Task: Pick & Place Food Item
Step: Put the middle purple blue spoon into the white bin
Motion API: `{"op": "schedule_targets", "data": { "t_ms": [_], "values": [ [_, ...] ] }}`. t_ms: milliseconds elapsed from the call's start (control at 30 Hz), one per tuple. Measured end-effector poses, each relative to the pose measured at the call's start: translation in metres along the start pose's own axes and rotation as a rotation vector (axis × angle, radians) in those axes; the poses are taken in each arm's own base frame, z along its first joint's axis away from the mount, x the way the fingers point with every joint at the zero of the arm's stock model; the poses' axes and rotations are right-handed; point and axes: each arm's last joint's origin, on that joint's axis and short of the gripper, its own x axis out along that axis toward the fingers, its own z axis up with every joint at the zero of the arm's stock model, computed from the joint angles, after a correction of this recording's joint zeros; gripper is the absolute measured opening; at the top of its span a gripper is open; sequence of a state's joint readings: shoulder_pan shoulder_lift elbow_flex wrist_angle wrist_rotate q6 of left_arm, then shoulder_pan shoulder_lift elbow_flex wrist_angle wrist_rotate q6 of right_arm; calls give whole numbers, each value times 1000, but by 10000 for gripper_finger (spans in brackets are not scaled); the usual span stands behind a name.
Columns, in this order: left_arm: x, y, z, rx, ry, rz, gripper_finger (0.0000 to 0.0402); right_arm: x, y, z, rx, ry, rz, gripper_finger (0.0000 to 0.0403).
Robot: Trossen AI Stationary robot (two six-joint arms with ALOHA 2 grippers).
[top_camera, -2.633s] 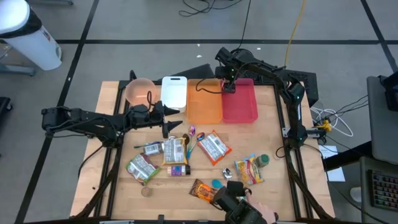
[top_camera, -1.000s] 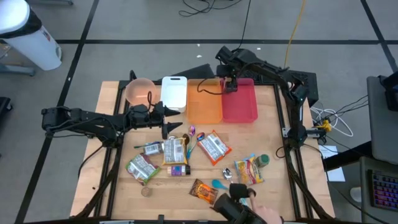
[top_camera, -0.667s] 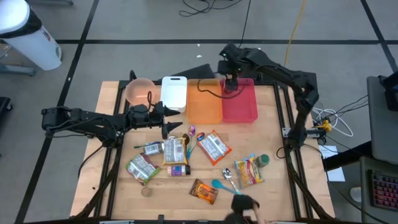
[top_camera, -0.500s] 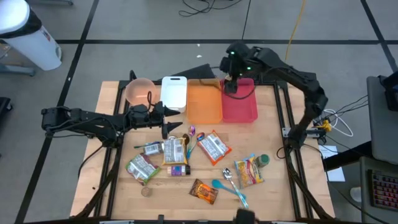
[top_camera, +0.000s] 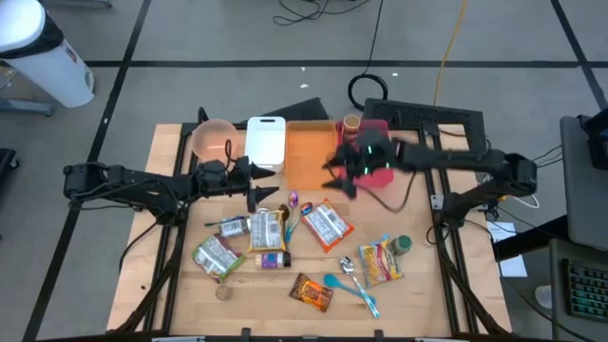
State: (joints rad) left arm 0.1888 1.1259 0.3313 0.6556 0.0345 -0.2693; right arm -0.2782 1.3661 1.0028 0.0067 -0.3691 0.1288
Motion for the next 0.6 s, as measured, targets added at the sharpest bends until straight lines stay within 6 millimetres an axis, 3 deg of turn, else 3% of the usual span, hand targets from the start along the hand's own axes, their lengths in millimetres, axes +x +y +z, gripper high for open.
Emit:
{"op": "schedule_targets", "data": {
  "t_ms": [133,300,467,600],
  "values": [
    [0,-8,-2,-77,10,-31,290,16,19,-44,4,-237,146,313],
    [-1,-23,-7,-100,21,-63,289,16,44,-78,-65,-462,311,313],
    [-3,-42,-9,-107,-12,-57,289,18,67,-95,-165,-462,382,313],
    [-6,-56,-14,-89,-8,-70,289,20,78,-99,-294,-481,330,313]
  ]
}}
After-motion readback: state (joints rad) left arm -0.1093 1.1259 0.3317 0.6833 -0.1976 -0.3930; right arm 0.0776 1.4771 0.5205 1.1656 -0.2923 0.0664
